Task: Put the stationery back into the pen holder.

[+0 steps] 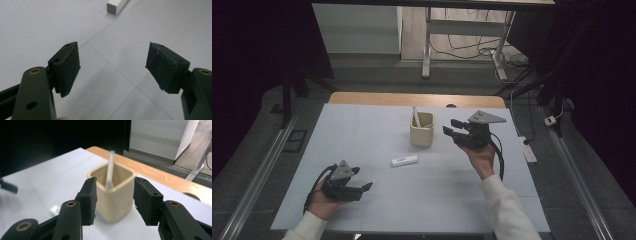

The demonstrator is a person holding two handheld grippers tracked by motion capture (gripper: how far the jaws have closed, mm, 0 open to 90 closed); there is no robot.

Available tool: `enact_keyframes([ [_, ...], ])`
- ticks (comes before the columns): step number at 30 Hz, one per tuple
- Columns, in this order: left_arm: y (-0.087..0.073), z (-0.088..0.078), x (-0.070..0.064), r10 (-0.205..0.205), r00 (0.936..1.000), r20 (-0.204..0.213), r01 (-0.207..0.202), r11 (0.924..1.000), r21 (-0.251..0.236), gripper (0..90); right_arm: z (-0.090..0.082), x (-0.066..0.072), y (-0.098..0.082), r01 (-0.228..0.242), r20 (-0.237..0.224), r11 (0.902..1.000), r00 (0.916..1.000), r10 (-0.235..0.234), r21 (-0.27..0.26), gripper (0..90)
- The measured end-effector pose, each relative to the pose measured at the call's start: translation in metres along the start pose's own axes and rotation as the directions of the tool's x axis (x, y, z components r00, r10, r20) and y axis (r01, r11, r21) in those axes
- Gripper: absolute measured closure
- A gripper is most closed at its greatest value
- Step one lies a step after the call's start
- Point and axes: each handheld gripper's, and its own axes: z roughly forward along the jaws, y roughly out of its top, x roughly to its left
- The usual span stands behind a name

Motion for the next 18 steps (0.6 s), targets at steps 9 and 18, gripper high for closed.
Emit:
enact_keyframes([
  [9,0.001,0.001,-0.001,0.002,1.0000,-0.003,-0.002,1.0000,0.003,26.5,-0.044,0.004,-0.037,0.001,0.007,0.9990,1.0000,-0.001,0.045,52.8],
  [18,0.002,0.002,-0.002,0.009,0.9999,-0.005,-0.009,0.9999,0.010,26.5,-0.067,0.007,-0.076,-0.017,0.016,0.9946,0.9997,0.015,0.102,52.6],
])
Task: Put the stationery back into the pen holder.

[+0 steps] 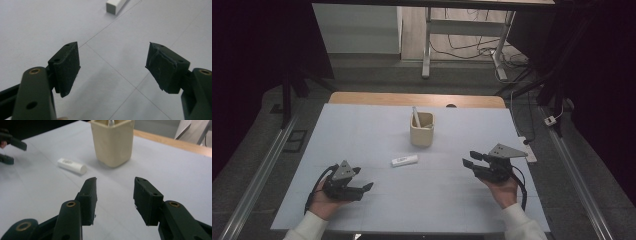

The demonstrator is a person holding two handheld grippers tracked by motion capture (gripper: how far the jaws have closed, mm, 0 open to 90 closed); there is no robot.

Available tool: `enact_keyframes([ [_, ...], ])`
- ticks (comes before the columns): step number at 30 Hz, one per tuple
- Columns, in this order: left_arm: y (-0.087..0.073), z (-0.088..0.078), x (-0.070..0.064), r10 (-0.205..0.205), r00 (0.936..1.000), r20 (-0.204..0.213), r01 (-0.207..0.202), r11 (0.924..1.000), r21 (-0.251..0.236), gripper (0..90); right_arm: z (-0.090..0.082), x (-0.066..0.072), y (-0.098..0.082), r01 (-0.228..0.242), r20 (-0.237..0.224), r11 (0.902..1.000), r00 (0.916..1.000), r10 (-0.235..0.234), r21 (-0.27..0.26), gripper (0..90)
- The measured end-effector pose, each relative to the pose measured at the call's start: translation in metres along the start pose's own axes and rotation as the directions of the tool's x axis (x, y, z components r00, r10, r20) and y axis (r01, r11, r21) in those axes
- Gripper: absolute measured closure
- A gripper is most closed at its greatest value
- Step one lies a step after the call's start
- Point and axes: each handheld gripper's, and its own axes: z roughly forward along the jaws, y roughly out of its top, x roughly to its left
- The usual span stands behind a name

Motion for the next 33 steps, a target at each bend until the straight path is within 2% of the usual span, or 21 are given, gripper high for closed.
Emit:
enact_keyframes([
  [7,0.000,0.000,0.001,-0.006,1.0000,-0.001,0.006,1.0000,-0.003,26.5,-0.016,0.000,-0.018,0.001,0.001,0.9998,1.0000,-0.001,0.017,52.4],
  [14,0.000,0.000,0.000,0.002,1.0000,-0.002,-0.002,1.0000,-0.002,26.5,-0.025,0.001,-0.030,0.010,0.000,0.9993,0.9999,-0.010,0.035,52.2],
  [22,0.003,0.000,-0.001,0.005,1.0000,-0.005,-0.005,1.0000,-0.007,26.5,-0.023,0.001,-0.032,0.035,-0.005,0.9978,0.9994,-0.035,0.057,51.5],
  [33,0.014,0.006,0.002,0.012,0.9999,-0.008,-0.012,0.9999,-0.005,26.9,-0.020,0.000,-0.033,0.037,-0.004,0.9965,0.9993,-0.037,0.074,51.2],
])
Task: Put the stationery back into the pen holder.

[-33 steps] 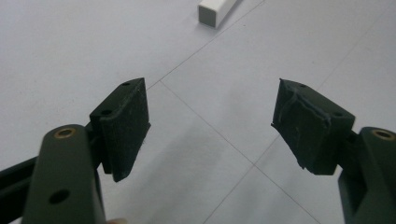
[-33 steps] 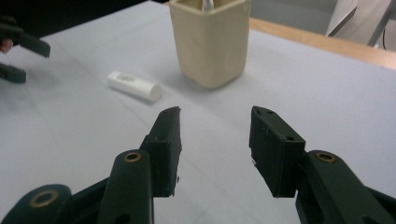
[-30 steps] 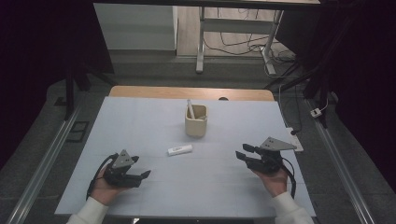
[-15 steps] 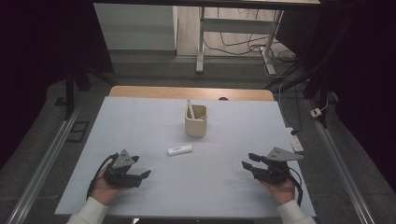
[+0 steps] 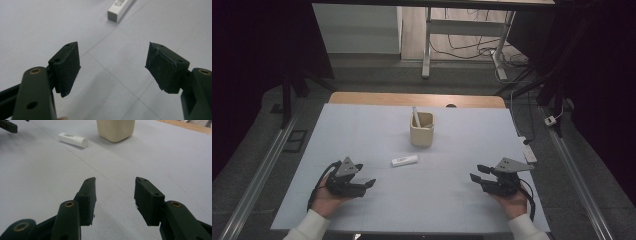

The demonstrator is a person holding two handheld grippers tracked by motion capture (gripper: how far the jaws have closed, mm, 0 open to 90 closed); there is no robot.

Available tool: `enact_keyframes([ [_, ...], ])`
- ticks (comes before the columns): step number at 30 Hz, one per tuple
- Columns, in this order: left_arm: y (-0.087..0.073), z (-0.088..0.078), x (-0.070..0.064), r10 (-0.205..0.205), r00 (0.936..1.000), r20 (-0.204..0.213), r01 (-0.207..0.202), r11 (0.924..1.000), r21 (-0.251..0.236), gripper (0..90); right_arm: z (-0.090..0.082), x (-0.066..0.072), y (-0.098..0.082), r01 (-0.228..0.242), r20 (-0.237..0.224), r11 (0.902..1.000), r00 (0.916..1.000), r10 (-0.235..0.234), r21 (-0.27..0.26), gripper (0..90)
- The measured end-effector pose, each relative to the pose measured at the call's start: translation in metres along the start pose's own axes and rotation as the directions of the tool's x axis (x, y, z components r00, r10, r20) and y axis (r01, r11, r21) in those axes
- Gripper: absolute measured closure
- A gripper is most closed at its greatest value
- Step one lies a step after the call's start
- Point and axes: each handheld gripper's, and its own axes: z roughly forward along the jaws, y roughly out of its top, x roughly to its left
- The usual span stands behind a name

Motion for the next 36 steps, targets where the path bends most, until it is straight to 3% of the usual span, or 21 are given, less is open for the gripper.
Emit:
enact_keyframes([
  [5,0.009,0.007,0.003,0.014,0.9999,0.003,-0.014,0.9998,0.017,27.4,0.002,0.000,0.000,0.014,0.000,0.9998,0.9999,-0.014,0.017,51.1],
  [13,0.036,0.023,0.005,0.046,0.9968,0.065,-0.050,0.9976,0.048,28.1,0.003,0.000,-0.001,0.016,0.000,0.9997,0.9999,-0.016,0.018,51.0],
  [17,0.048,0.030,0.002,0.094,0.9932,0.070,-0.098,0.9933,0.061,27.9,0.003,0.000,-0.002,0.018,-0.006,0.9997,0.9998,-0.018,0.018,51.0],
  [26,0.074,0.054,-0.004,0.157,0.9837,0.087,-0.165,0.9819,0.093,26.6,0.003,0.000,-0.002,0.028,0.001,0.9992,0.9996,-0.028,0.029,50.9],
  [36,0.094,0.083,-0.005,0.169,0.9793,0.111,-0.182,0.9766,0.115,27.2,0.006,-0.001,-0.004,0.024,-0.002,0.9990,0.9997,-0.024,0.037,50.8],
])
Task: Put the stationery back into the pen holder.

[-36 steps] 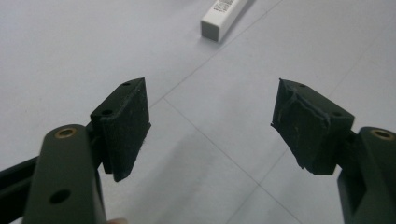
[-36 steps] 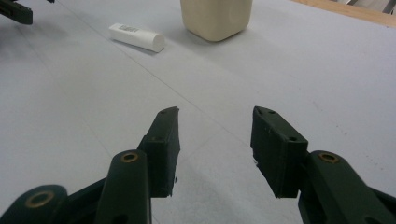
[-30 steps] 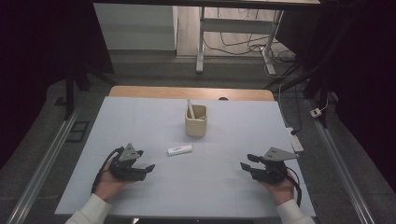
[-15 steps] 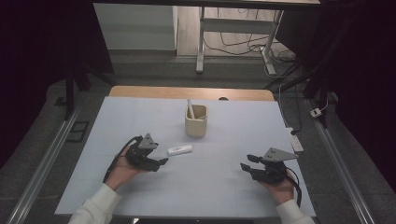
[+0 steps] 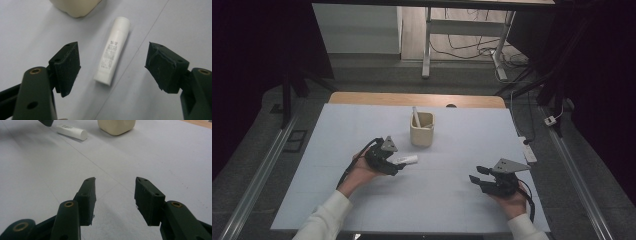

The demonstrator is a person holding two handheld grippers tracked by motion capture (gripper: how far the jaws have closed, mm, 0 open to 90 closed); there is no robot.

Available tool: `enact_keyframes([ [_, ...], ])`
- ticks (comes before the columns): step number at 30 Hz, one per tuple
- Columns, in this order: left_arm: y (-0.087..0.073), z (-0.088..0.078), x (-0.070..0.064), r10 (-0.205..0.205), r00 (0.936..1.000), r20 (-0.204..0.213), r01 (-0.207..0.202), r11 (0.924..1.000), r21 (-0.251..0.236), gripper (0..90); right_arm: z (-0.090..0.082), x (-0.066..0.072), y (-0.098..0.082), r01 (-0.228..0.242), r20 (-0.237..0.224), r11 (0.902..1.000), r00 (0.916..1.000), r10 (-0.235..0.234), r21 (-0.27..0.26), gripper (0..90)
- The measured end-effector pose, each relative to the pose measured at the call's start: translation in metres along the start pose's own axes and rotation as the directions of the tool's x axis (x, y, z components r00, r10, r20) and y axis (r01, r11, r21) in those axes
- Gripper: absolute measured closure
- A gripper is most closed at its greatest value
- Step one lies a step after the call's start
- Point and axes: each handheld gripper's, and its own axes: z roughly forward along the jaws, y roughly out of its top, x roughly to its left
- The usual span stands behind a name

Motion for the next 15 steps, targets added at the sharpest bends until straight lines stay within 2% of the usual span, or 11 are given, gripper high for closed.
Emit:
enact_keyframes([
  [9,0.019,0.019,0.004,0.012,0.9999,0.004,-0.012,0.9991,0.040,26.8,0.000,-0.001,0.000,0.000,0.005,1.0000,1.0000,0.000,-0.001,50.8],
  [15,0.031,0.030,0.008,0.027,0.9984,0.049,-0.030,0.9984,0.049,27.8,0.001,-0.002,-0.001,0.001,0.014,1.0000,0.9999,-0.001,0.002,50.8],
])
